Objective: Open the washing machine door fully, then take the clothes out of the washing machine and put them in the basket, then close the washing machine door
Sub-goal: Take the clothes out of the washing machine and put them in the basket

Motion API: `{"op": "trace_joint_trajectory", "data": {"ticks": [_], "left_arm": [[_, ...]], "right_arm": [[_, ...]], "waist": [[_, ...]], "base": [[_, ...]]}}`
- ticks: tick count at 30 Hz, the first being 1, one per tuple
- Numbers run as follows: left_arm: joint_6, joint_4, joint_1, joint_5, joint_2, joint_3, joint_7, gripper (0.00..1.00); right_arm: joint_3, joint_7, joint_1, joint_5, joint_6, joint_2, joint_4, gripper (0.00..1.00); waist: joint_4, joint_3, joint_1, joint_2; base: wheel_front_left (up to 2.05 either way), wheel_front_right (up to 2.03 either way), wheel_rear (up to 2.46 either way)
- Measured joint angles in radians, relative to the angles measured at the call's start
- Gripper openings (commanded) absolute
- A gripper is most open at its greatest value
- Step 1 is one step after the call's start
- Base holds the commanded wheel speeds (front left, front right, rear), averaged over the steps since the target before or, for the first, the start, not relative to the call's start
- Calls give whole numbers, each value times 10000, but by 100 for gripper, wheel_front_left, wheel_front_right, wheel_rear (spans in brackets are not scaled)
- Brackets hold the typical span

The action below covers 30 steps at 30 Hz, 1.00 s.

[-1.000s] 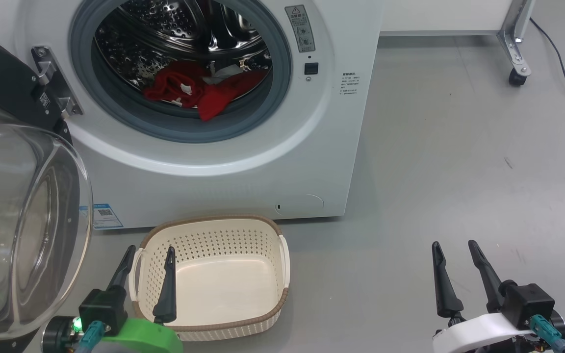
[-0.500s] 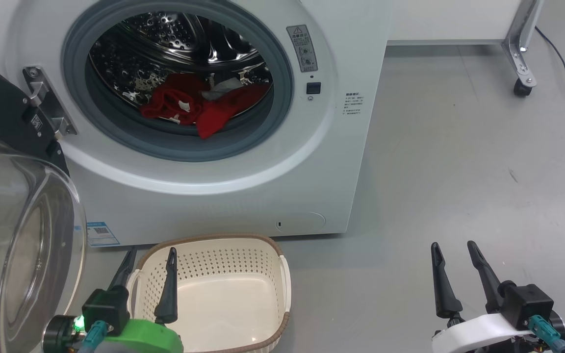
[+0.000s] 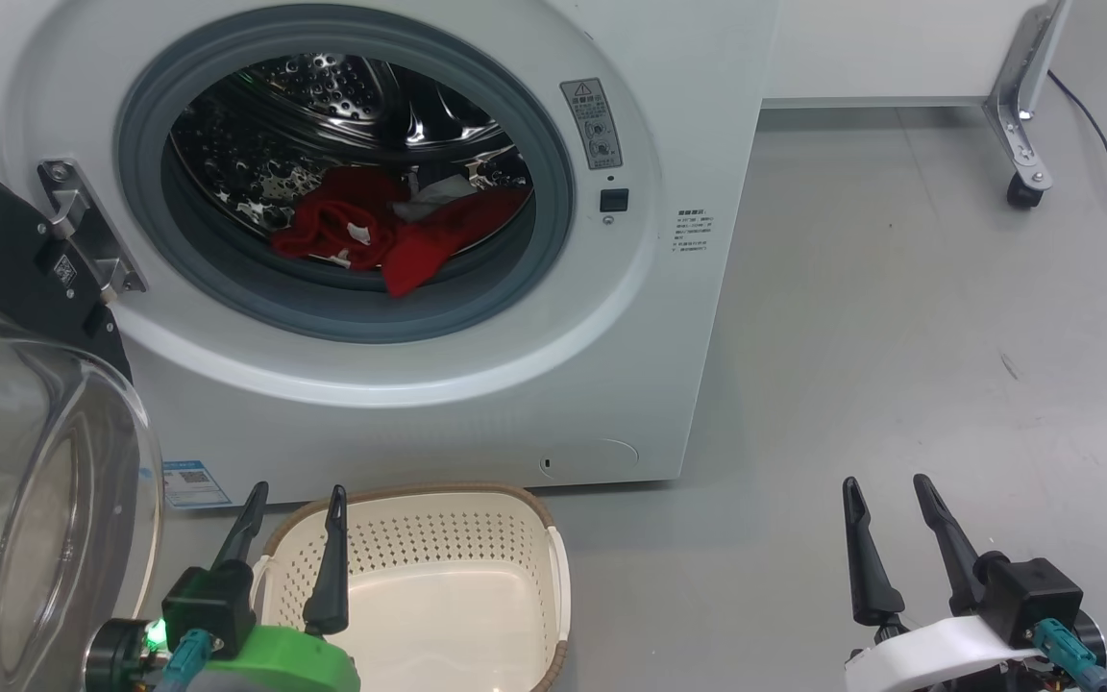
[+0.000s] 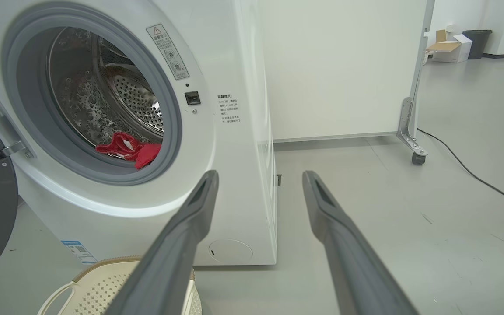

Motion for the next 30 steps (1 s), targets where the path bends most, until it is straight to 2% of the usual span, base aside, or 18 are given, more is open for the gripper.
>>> {"op": "trace_joint_trajectory", "data": {"ticks": [30], "left_arm": [[-86,-23,39,-309,-23,-190,119,100]], "right_arm": [[102,-2,93,-27,8,-2,-23,100]], "waist": [[-36,255,0,0]], "base": [[0,0,0]]}}
